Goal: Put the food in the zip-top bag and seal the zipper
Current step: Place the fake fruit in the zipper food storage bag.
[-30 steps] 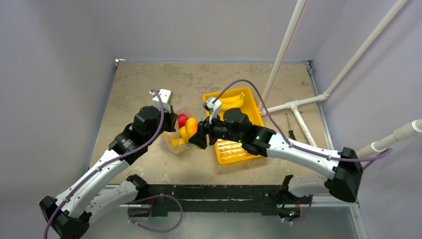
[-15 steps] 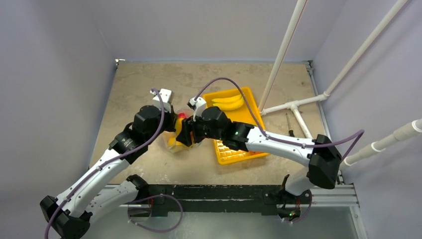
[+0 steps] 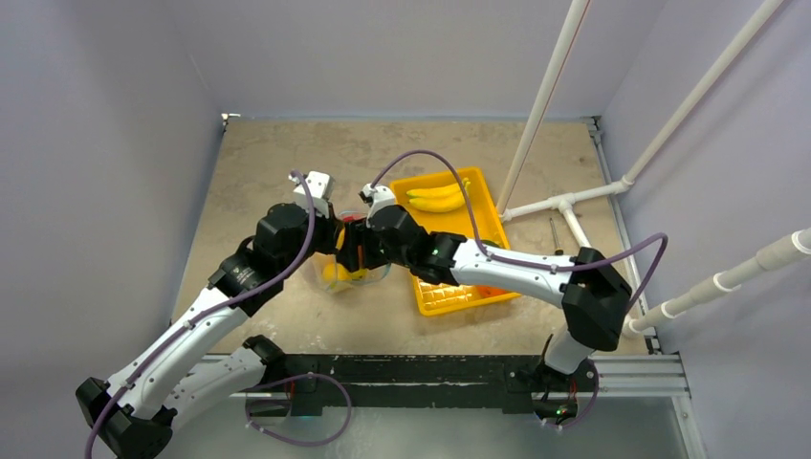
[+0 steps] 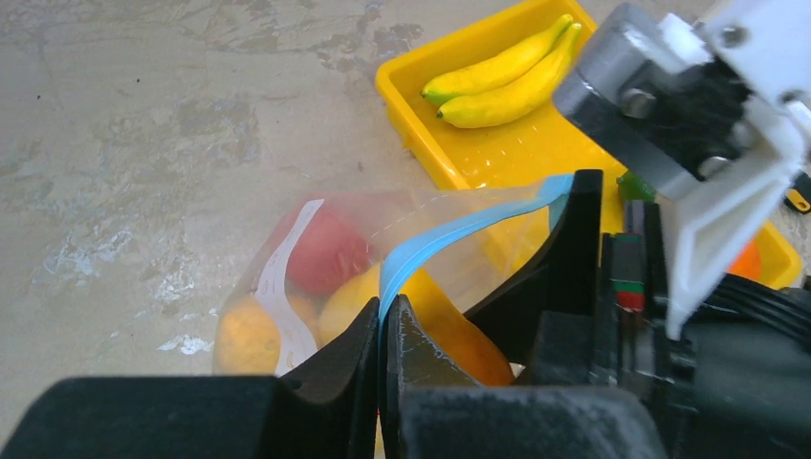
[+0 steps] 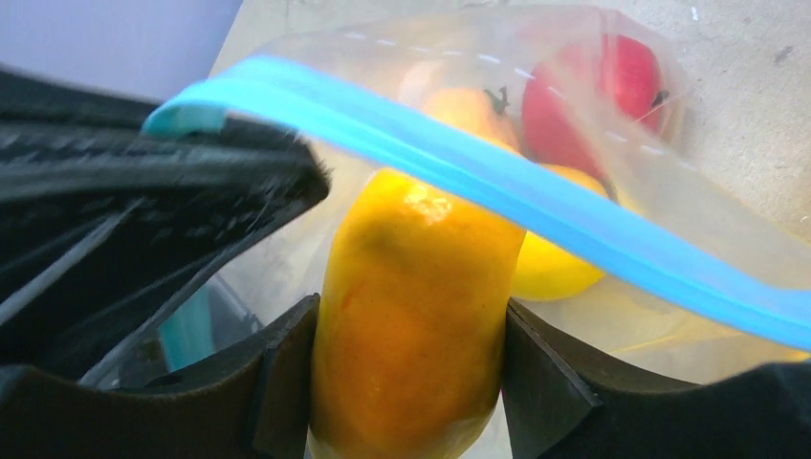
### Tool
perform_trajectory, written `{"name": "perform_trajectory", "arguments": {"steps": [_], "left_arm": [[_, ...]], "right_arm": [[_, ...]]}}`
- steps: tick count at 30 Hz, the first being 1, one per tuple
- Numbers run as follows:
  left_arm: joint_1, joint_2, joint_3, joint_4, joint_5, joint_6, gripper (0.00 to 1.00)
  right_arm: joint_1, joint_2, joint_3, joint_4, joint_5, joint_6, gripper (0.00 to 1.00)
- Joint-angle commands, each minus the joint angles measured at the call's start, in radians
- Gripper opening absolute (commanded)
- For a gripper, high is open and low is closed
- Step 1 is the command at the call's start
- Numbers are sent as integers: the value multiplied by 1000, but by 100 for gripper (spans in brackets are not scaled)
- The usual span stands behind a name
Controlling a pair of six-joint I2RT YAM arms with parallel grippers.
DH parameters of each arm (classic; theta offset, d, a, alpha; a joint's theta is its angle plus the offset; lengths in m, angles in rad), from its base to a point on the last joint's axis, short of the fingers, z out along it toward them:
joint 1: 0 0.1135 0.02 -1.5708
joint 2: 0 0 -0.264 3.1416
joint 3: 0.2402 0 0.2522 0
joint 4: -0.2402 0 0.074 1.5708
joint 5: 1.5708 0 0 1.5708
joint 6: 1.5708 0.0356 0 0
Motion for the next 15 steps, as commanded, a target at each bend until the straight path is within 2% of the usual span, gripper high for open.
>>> {"name": "perform_trajectory", "arguments": {"steps": [1, 5, 7, 10, 15], "left_arm": [[1, -8, 15, 12, 9, 6, 0], [1, -10, 14, 10, 3, 9, 0], [2, -11, 14, 10, -1, 11, 0], [2, -11, 14, 10, -6, 11, 0], [2, -10, 15, 10, -7, 12, 0]], "right_arm": [[-20, 41, 64, 54, 78, 61, 19], [-36, 56, 78, 82, 127, 107, 34], [-39, 55, 79, 101, 132, 119, 49], [-40, 60, 94, 97, 153, 136, 66], [-41, 50, 103, 94, 154, 145, 82]]}}
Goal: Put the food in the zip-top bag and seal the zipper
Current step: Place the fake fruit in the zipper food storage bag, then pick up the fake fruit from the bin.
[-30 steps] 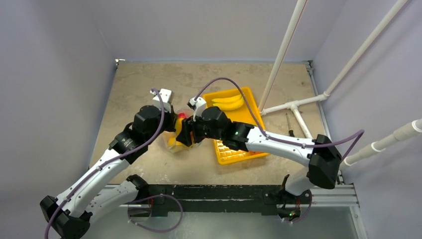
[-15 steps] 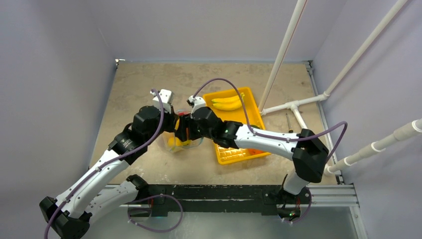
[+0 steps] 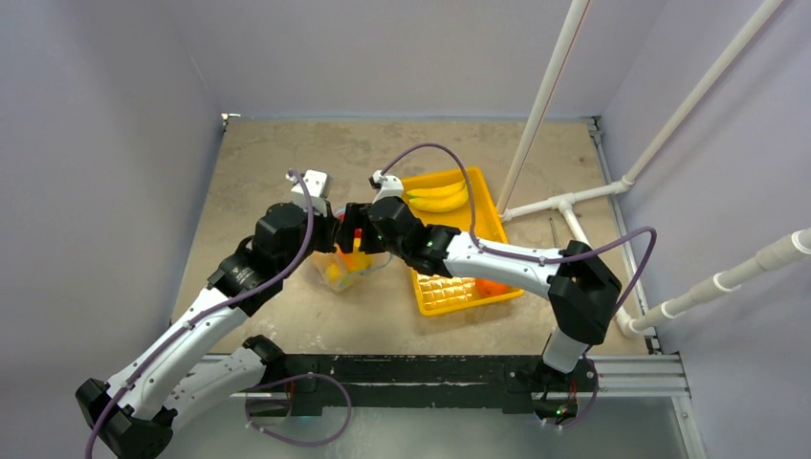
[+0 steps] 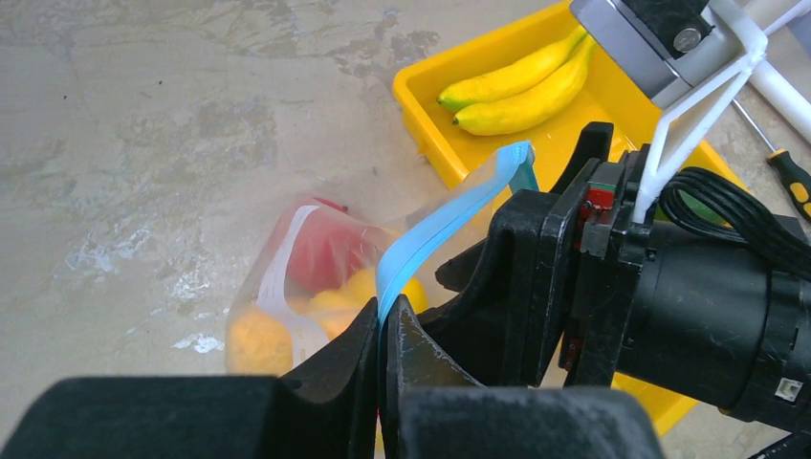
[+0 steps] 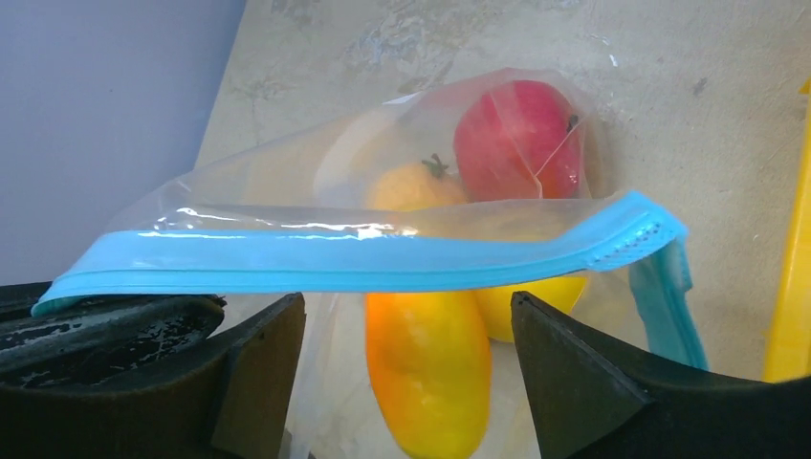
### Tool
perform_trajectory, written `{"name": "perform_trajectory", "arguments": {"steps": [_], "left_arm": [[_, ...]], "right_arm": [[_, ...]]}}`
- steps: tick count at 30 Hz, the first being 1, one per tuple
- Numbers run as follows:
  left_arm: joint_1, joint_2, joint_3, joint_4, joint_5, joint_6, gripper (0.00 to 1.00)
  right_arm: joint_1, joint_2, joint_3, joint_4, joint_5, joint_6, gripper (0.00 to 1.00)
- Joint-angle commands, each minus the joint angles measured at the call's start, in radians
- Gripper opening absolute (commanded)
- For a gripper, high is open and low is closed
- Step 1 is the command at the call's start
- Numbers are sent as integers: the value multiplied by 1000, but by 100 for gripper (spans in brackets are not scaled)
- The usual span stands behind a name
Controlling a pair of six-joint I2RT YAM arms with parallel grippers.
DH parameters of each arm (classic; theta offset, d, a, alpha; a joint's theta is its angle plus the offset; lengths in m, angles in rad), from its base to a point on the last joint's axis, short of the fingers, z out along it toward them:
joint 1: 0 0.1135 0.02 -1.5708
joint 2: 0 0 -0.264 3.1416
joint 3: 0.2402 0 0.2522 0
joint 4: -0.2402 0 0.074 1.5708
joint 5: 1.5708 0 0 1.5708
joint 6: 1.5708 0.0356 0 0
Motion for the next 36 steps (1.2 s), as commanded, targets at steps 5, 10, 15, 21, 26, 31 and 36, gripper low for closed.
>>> {"name": "perform_trajectory", "arguments": {"steps": [5, 10, 15, 21, 26, 31, 36], "left_arm": [[-2, -10, 15, 10, 15, 9, 0], [-1, -13, 15, 9, 17, 6, 0], [-1, -16, 15, 9, 20, 5, 0], [-1, -16, 15, 8, 26, 4, 0], [-1, -14, 17, 9, 28, 3, 0], [0, -11, 17, 7, 29, 5, 0], [-1, -10, 19, 7, 30, 5, 0]], "right_arm": [[-3, -71, 43, 41, 37, 32, 89], [-3, -164, 9, -14, 85, 38, 90], [-5, -250, -9, -153, 182, 55, 89], [-25, -322, -41, -326, 302, 107, 90], [-84, -349, -83, -464, 352, 159, 90], [-109, -338, -107, -621, 394, 268, 91], [-112, -318, -126, -800, 489, 420, 99]]}}
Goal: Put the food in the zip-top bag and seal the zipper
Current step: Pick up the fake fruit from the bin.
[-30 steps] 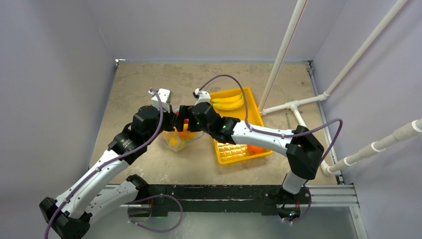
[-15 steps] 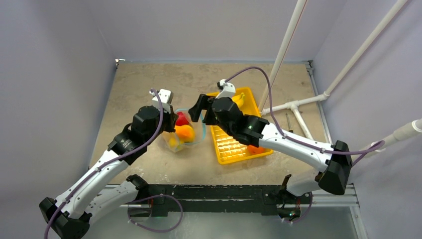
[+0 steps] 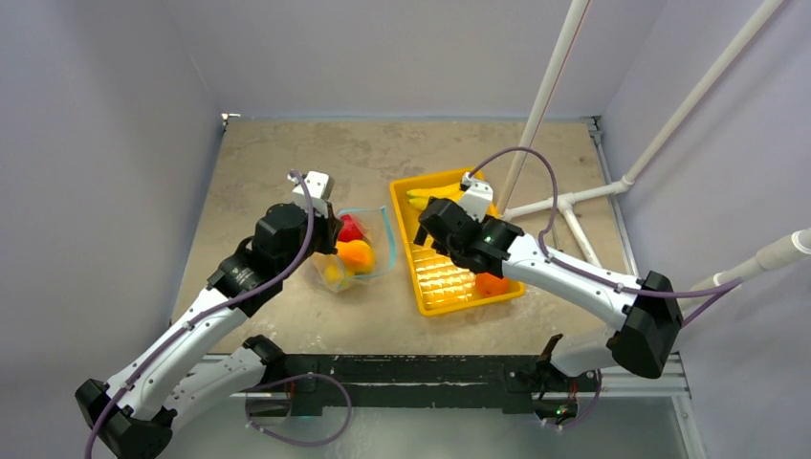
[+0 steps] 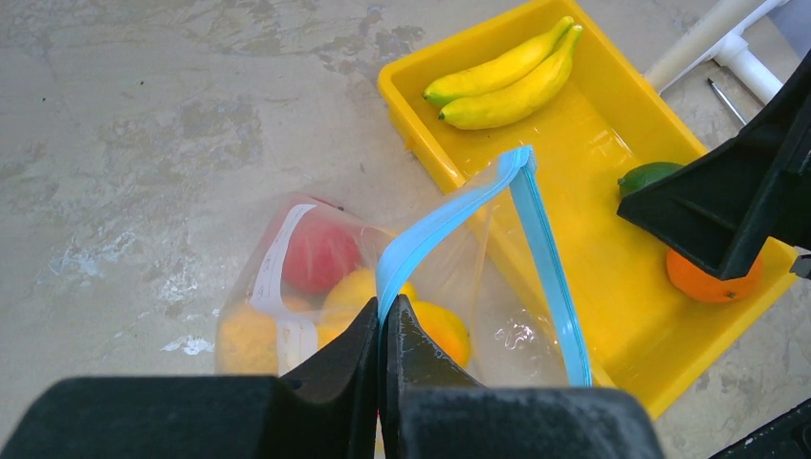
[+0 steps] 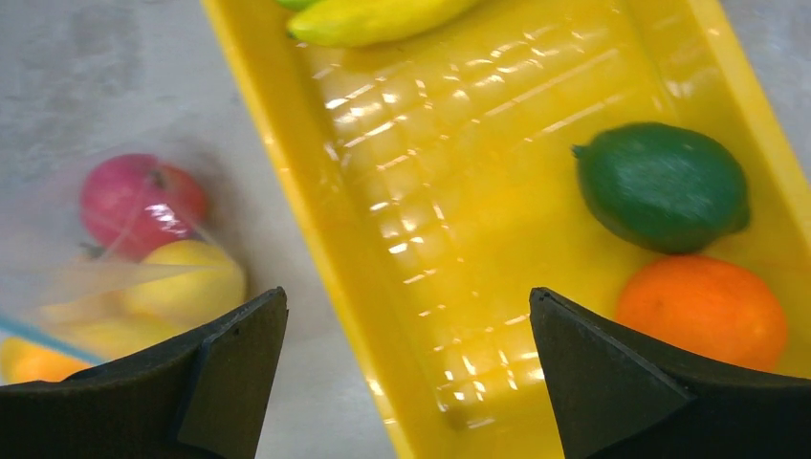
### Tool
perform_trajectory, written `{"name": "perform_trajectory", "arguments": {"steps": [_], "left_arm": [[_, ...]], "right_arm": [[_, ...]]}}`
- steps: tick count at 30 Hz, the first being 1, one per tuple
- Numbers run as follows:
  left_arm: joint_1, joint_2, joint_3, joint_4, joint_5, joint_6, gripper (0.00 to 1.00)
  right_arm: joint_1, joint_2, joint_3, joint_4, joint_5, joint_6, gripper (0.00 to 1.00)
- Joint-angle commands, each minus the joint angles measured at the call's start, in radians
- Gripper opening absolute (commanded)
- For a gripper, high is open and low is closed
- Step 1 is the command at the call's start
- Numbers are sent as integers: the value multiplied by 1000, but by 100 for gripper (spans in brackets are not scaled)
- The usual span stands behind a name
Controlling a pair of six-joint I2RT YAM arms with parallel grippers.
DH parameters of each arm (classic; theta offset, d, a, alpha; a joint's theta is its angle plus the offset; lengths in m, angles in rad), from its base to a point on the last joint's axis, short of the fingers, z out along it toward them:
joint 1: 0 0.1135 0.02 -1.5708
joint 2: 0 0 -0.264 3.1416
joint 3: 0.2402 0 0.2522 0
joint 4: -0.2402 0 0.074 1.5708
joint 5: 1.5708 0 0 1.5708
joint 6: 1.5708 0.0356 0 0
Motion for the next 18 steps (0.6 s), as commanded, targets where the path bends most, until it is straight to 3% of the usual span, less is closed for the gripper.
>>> {"name": "perform_trajectory", "arguments": {"steps": [1, 10, 18], "left_arm": [[-2, -4, 19, 8, 12, 1, 0], [-3, -4, 18, 7, 16, 0, 0], [-4, -6, 18, 5, 20, -2, 0]], "right_arm": [[-4, 0, -26, -189, 116, 150, 99], [-29, -111, -101, -188, 103, 175, 99], [-50, -49, -107, -192, 114, 181, 99]]}}
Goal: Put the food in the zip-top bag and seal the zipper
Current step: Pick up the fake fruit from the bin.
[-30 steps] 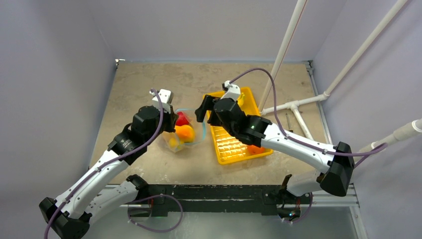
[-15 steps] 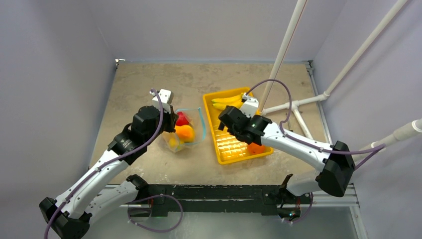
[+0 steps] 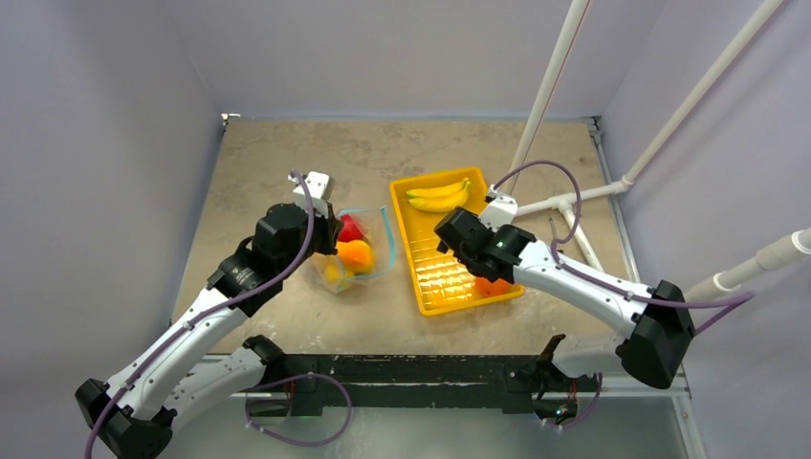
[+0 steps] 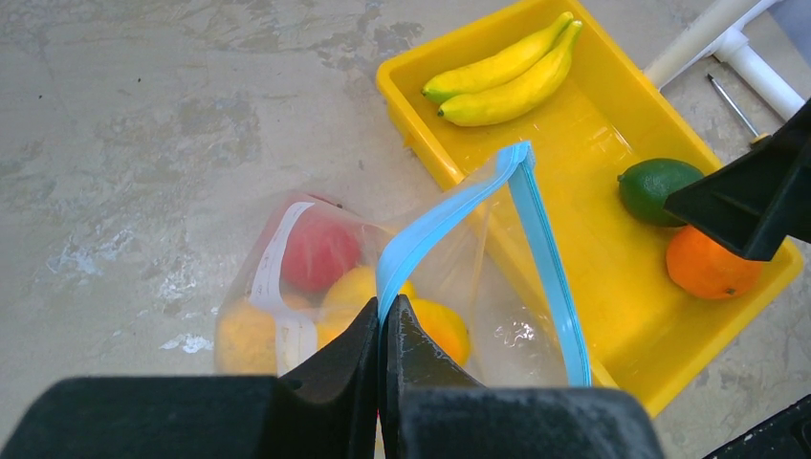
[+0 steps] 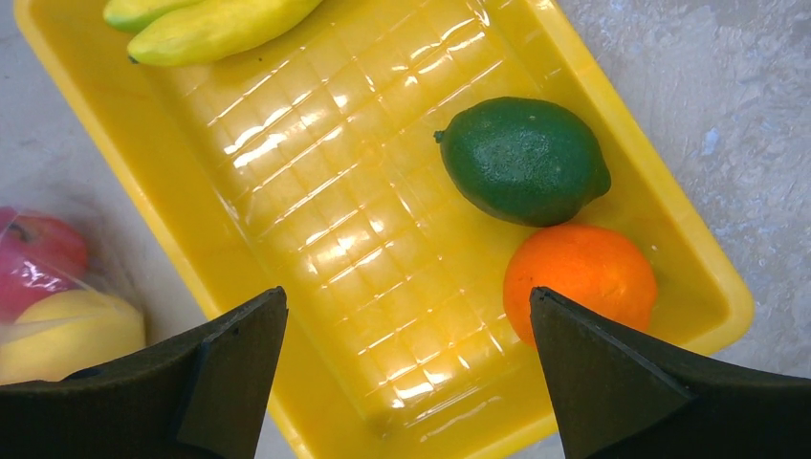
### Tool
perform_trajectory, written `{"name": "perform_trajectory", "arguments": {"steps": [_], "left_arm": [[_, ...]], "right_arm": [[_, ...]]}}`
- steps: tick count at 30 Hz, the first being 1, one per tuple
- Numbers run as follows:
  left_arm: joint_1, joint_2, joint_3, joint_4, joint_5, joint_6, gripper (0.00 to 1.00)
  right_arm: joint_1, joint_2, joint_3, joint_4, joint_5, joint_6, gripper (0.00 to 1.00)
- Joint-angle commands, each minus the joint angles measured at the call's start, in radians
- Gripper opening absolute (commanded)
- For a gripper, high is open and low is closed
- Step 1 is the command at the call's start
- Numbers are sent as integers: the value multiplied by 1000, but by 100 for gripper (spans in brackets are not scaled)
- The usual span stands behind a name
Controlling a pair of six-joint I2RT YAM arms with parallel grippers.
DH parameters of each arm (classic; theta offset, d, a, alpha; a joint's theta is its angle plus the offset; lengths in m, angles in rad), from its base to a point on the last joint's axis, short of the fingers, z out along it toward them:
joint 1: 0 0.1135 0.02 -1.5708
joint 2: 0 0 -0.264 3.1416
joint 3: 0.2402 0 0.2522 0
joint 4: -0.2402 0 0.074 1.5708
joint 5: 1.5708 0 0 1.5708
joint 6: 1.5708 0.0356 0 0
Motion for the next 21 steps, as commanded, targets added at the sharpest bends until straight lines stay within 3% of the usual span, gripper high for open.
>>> {"name": "perform_trajectory", "arguments": {"steps": [1, 21], "left_arm": [[-4, -9, 18, 8, 18, -2, 0], [-4, -6, 9, 36, 157, -18, 0]], "right_arm": [[-12, 45, -4, -17, 44, 34, 99], [-107, 190, -1, -17, 41, 23, 99]]}}
